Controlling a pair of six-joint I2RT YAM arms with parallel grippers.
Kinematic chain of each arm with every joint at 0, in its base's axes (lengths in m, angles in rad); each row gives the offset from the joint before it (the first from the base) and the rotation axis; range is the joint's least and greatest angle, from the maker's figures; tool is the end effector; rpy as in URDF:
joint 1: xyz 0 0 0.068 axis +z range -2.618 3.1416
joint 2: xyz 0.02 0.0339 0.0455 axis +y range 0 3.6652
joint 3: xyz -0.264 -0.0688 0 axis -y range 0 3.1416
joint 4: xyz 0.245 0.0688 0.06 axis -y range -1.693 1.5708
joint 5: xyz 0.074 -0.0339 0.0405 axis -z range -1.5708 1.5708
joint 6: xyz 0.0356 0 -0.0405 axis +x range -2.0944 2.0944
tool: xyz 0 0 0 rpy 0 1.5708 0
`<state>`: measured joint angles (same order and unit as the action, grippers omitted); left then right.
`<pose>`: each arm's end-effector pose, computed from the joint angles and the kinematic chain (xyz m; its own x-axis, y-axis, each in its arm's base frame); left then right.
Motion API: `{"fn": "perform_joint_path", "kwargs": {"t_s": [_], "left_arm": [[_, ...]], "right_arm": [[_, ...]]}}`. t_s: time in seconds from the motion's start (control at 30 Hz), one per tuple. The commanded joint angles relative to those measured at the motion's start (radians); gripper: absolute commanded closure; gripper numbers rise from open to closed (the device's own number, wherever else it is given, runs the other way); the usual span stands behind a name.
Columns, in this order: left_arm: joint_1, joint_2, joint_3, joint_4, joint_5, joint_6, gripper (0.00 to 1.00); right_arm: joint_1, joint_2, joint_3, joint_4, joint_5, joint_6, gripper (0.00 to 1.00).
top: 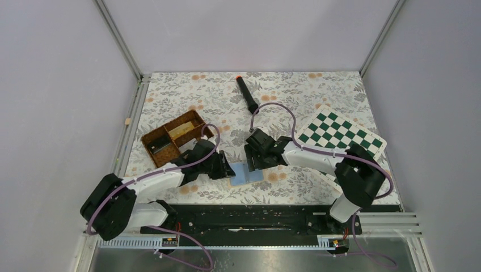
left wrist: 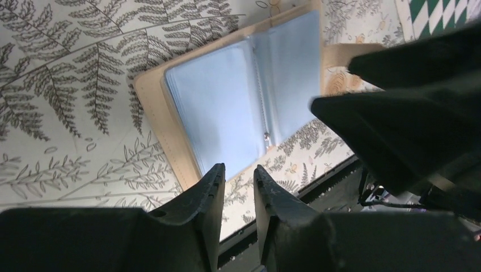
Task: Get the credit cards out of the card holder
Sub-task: Remove the credit card from the card holder.
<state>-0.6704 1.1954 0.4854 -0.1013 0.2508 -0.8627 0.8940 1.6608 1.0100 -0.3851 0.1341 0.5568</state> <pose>0.1691 -0.1454 0.1662 -0.9285 -0.2029 -0.3111 0.0469 0.7669 -0.6401 0.2108 0.2548 0.1817 -0.8432 -0.2133 -0.4935 -0.3349 0.9265 0.1717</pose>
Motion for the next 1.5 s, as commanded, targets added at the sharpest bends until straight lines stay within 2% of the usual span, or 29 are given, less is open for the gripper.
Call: {"fn": "perform_joint_path", "kwargs": {"t_s": [0.0, 0.4, 0.9, 1.2, 1.47], "left_arm": [[-0.006, 0.086, 0.013, 0.135, -0.036, -0.014, 0.75], [-0.006, 0.169, 0.002, 0.135, -0.069, 0.000, 0.78], [-0.037, 0.145, -0.032, 0.135, -0.083, -0.018, 0.79], [-0.044, 0.129, -0.041, 0.136, -0.090, -0.025, 0.79], [-0.052, 0.128, -0.042, 0.137, -0.090, -0.026, 0.79]], "right_arm": [[-0.004, -0.105, 0.001, -0.005, -0.015, 0.006, 0.29], [-0.007, -0.036, -0.020, 0.060, -0.033, 0.055, 0.31], [-0.022, 0.011, -0.069, 0.127, -0.076, 0.074, 0.32], [-0.023, -0.034, -0.091, 0.188, -0.152, 0.101, 0.41], [-0.028, -0.125, -0.117, 0.240, -0.207, 0.137, 0.43]]}}
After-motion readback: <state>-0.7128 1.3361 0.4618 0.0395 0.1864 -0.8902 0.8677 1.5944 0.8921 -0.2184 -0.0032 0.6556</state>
